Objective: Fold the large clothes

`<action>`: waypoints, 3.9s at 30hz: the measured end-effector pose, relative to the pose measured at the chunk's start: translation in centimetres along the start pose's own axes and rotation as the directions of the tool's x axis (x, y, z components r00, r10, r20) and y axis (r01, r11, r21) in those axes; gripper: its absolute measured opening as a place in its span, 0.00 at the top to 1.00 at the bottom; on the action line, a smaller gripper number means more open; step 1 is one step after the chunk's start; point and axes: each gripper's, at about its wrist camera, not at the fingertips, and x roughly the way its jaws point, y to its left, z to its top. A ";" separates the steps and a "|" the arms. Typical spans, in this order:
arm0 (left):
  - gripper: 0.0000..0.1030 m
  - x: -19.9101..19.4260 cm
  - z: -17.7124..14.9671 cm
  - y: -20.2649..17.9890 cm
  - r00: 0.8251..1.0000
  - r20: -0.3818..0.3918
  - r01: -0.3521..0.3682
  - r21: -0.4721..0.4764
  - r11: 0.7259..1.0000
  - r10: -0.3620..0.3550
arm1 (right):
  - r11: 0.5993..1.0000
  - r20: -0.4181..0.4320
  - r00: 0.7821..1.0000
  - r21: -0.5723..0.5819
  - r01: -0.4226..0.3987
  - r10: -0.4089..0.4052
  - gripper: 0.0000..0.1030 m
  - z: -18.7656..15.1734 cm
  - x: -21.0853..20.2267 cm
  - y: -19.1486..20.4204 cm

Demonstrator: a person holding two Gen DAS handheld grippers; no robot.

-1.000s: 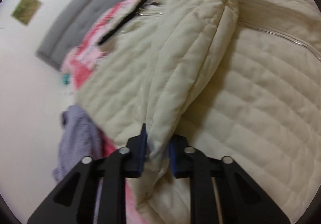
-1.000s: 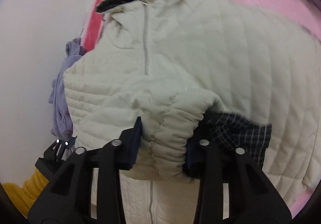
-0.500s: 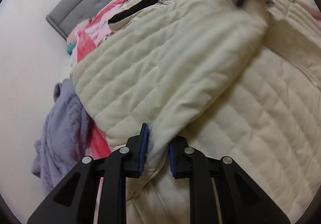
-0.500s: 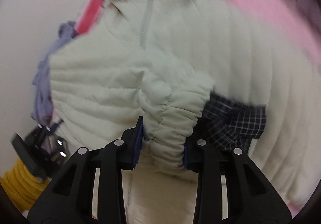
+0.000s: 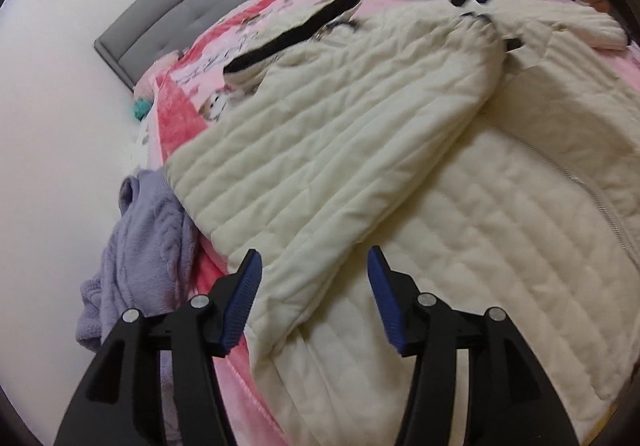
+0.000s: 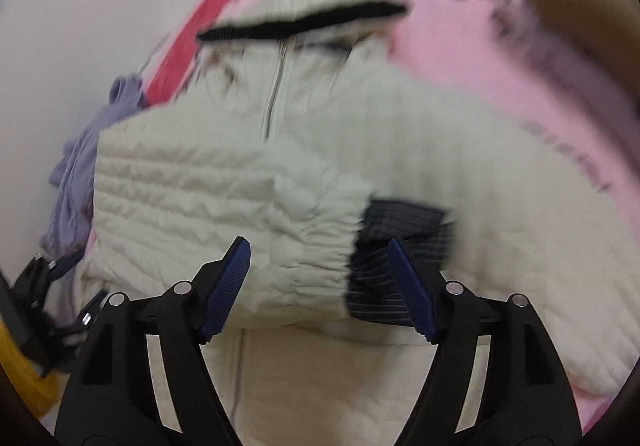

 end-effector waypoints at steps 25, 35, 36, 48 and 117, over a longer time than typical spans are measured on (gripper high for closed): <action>0.28 9.3 6.2 1.7 0.981 -0.147 0.076 -0.289 0.954 -0.123 | 0.983 -0.064 0.995 -0.167 -0.082 0.072 0.31 -1.8 5.5 2.6; 0.19 8.5 17.2 9.8 0.989 0.067 0.148 -0.312 0.938 -0.134 | 0.980 0.188 0.963 -0.072 -0.185 0.195 0.21 12.8 3.5 -3.2; 0.19 10.1 18.4 10.9 0.990 0.062 0.137 -0.319 0.938 -0.124 | 0.981 0.184 0.965 -0.074 -0.177 0.188 0.21 15.3 4.9 -4.2; 0.19 30.5 25.0 23.9 0.887 -0.014 0.289 -0.762 0.579 -0.462 | 0.971 -0.151 0.965 0.144 -0.193 0.215 0.21 27.2 19.6 -11.9; 0.31 3.4 4.6 5.4 0.850 0.266 0.459 -0.797 0.393 -0.455 | 0.787 0.086 0.885 0.424 -0.448 0.458 0.44 -5.6 -2.4 -12.4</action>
